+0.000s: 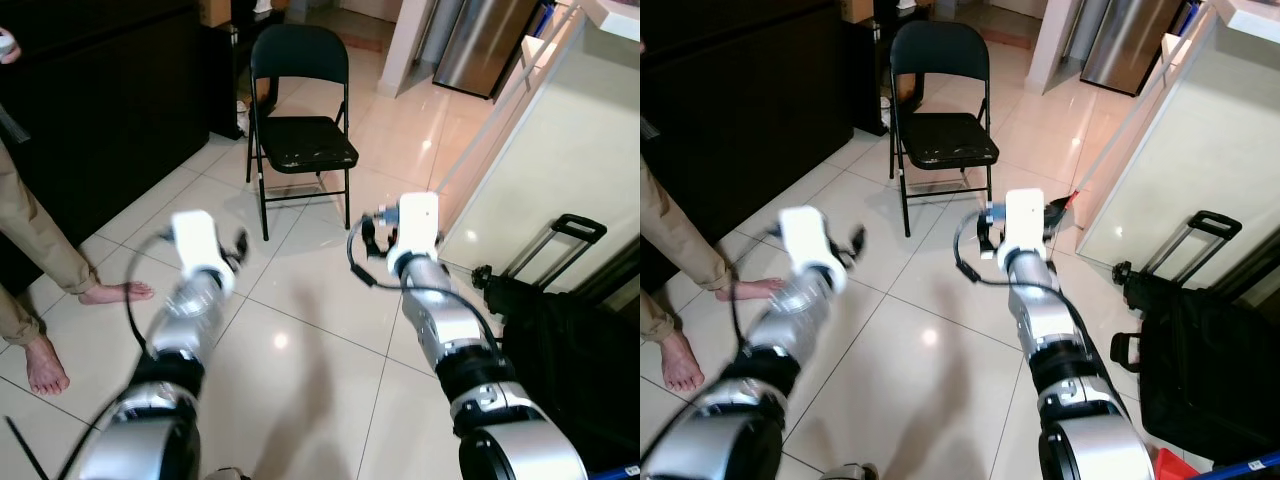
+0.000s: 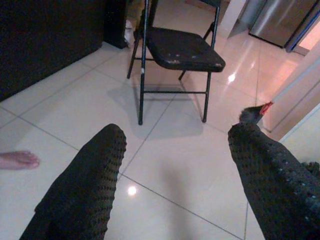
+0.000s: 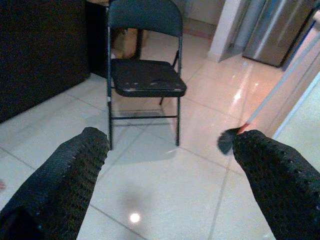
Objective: Picking trash to rubbish bin
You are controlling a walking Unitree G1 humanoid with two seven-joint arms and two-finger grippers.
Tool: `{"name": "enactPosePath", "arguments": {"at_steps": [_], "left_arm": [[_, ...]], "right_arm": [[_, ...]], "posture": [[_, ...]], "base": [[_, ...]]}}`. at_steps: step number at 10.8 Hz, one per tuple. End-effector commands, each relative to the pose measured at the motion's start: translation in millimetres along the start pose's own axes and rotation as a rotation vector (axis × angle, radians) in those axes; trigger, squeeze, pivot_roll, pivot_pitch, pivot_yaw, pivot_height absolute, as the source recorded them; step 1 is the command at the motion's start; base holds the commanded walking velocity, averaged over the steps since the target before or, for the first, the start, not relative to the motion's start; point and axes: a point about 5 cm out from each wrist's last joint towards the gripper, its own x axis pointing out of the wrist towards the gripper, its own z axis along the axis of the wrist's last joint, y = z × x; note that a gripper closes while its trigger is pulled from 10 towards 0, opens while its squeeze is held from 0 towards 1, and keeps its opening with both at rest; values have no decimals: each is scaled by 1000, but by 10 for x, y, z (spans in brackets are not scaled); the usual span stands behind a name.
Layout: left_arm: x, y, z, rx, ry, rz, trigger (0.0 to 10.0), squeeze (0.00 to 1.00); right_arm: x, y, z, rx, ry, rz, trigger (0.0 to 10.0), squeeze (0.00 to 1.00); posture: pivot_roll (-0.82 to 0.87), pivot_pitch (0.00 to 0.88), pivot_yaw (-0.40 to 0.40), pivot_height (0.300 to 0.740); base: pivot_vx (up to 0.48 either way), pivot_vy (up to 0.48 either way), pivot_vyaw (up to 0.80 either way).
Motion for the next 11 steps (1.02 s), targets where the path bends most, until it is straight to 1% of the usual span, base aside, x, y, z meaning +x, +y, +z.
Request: {"name": "enactPosePath", "arguments": {"at_steps": [1,2,3,7,9,11], "left_arm": [[-9,-52,-17,18,-9,-1,10000,0],[-14,-70,-16,38,-18,0,10000,0],[-16,-82,-11,46,-27,1,10000,0],[-20,-82,-26,49,-27,1,10000,0],[-26,-109,-55,49,-25,-4,10000,0],[-34,-172,-80,79,-19,-33,10000,0]], "right_arm": [[-4,-75,35,52,-28,-11,10000,0],[8,-69,62,107,-35,11,10000,0],[15,-65,57,128,-27,14,10000,0],[13,-76,34,109,-21,20,10000,0],[8,-90,6,97,-16,16,10000,0],[-4,-132,-18,102,-18,-5,10000,0]], "posture": [[37,17,-117,740],[41,15,-118,740],[40,15,-117,740],[40,17,-119,740],[32,18,-109,740],[37,19,-102,740]], "base": [[0,0,0],[0,0,0],[0,0,-800],[0,0,-800],[0,0,-800],[0,0,-800]]}}
